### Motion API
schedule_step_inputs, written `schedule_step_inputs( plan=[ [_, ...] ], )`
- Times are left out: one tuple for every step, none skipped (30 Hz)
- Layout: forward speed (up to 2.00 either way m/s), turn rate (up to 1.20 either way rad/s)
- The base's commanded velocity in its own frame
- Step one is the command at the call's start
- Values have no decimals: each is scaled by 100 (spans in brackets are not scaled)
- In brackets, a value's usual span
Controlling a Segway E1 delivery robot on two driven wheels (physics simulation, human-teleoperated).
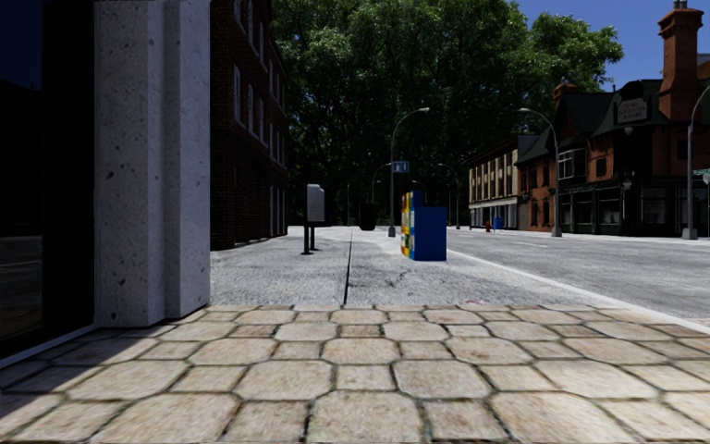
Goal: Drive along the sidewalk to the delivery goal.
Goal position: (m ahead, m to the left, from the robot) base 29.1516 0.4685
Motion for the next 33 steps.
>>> schedule_step_inputs(
  plan=[
    [200, 0],
    [200, 0],
    [200, 0],
    [200, 0],
    [200, 0],
    [200, 0],
    [200, 0],
    [200, 0],
    [200, 0],
    [200, 0],
    [200, 0],
    [200, 0],
    [200, 0],
    [200, 0],
    [200, 0],
    [200, 0],
    [200, 0],
    [200, 0],
    [200, 0],
    [200, 0],
    [200, 0],
    [200, 0],
    [200, 0],
    [200, 0],
    [200, 0],
    [200, 0],
    [200, 0],
    [200, 0],
    [200, 0],
    [200, 0],
    [200, 0],
    [200, 0],
    [200, 0]
  ],
)
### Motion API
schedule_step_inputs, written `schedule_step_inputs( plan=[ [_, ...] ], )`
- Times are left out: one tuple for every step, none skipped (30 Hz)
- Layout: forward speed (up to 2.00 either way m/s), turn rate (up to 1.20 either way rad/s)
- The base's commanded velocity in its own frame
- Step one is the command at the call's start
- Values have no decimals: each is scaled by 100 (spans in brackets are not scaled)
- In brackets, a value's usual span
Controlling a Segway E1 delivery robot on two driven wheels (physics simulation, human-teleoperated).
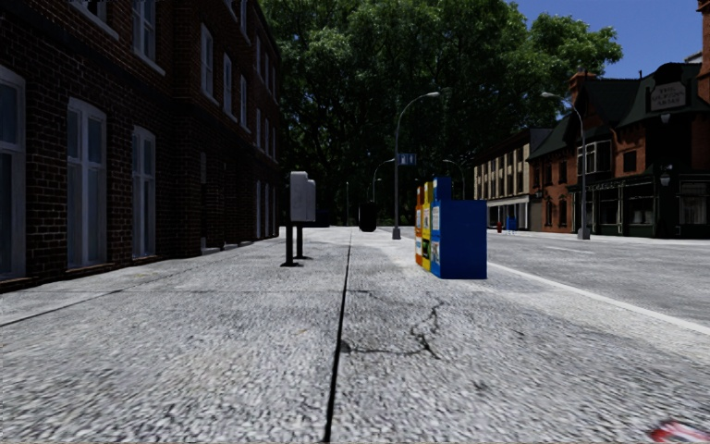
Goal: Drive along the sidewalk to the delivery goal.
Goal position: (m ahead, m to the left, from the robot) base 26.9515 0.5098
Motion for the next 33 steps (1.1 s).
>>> schedule_step_inputs(
  plan=[
    [200, 0],
    [200, 0],
    [200, 0],
    [200, 0],
    [200, 0],
    [200, 0],
    [200, 0],
    [200, 0],
    [200, 0],
    [200, 0],
    [200, 0],
    [200, 0],
    [200, 0],
    [200, 0],
    [200, 0],
    [200, 0],
    [200, 0],
    [200, 0],
    [200, 0],
    [200, 0],
    [200, 0],
    [200, 0],
    [200, 0],
    [200, 0],
    [200, 0],
    [200, 0],
    [200, 0],
    [200, 0],
    [200, 0],
    [200, 0],
    [200, 0],
    [200, 0],
    [200, 0]
  ],
)
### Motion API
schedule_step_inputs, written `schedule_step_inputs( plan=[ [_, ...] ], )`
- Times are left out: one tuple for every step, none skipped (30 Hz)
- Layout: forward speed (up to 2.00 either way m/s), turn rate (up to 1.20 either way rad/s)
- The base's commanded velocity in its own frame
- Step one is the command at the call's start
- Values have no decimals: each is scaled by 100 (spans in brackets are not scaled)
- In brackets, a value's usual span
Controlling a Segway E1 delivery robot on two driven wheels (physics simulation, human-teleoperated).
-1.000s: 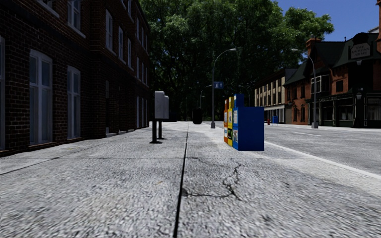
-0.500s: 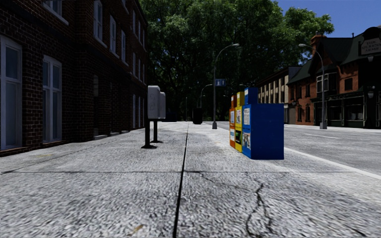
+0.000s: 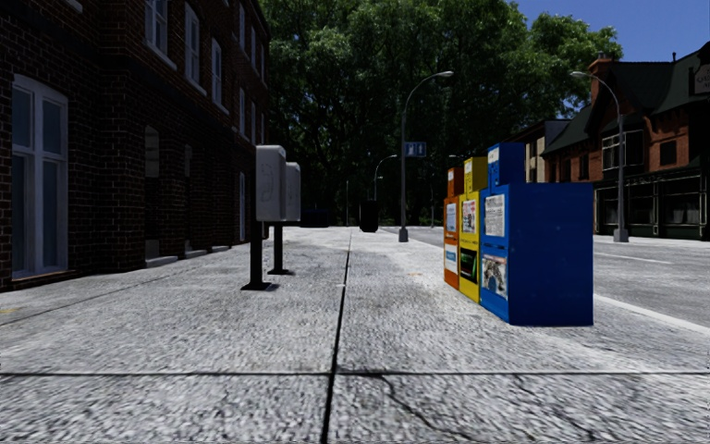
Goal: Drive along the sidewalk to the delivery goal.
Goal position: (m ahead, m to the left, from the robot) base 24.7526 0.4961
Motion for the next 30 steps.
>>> schedule_step_inputs(
  plan=[
    [200, 0],
    [200, 0],
    [200, 0],
    [200, 0],
    [200, 0],
    [200, 0],
    [200, 0],
    [200, 0],
    [200, 0],
    [200, 0],
    [200, 0],
    [200, 0],
    [200, 0],
    [200, 0],
    [200, 0],
    [200, 0],
    [200, 0],
    [200, 0],
    [200, 0],
    [200, 0],
    [200, 0],
    [200, 0],
    [200, 0],
    [200, 0],
    [200, 0],
    [200, 0],
    [200, 0],
    [200, 0],
    [200, 0],
    [200, 0]
  ],
)
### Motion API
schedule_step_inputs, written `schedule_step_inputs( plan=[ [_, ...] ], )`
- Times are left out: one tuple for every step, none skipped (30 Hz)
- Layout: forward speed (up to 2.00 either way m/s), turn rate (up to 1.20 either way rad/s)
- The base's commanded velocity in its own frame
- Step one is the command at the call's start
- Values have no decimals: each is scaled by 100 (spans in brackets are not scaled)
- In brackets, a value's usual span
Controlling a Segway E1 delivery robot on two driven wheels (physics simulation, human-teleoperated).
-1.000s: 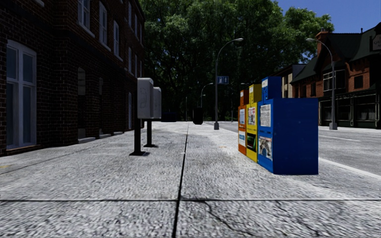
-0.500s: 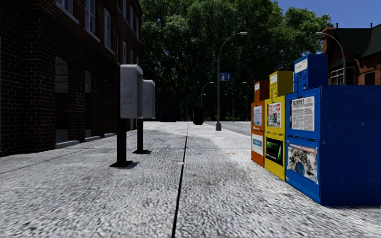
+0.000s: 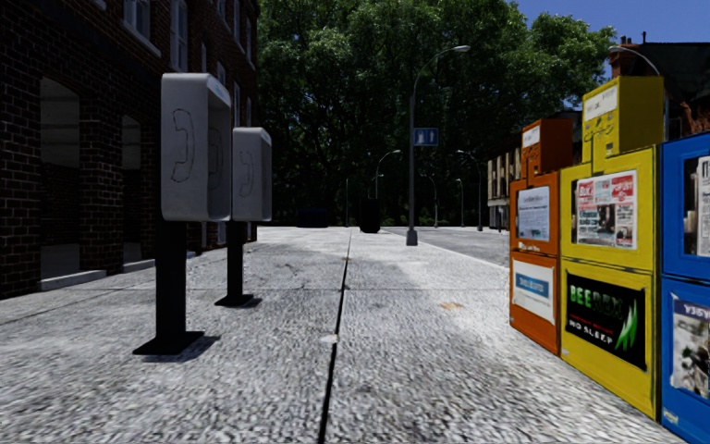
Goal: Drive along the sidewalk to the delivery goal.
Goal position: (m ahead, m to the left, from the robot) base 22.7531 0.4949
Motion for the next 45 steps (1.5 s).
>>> schedule_step_inputs(
  plan=[
    [200, 0],
    [200, 0],
    [200, 0],
    [200, 0],
    [200, 0],
    [200, 0],
    [200, 0],
    [200, 0],
    [200, 0],
    [200, 0],
    [200, 0],
    [200, 0],
    [200, 0],
    [200, 0],
    [200, 0],
    [200, 0],
    [200, 0],
    [200, 0],
    [200, 0],
    [200, 0],
    [200, 0],
    [200, 0],
    [200, 0],
    [200, 0],
    [200, 0],
    [200, 0],
    [200, 0],
    [200, 0],
    [200, 0],
    [200, 0],
    [200, 0],
    [200, 0],
    [200, 0],
    [200, 0],
    [200, 0],
    [200, 0],
    [200, 0],
    [200, 0],
    [200, 0],
    [200, 0],
    [200, 0],
    [200, 0],
    [200, 0],
    [200, 0],
    [200, 0]
  ],
)
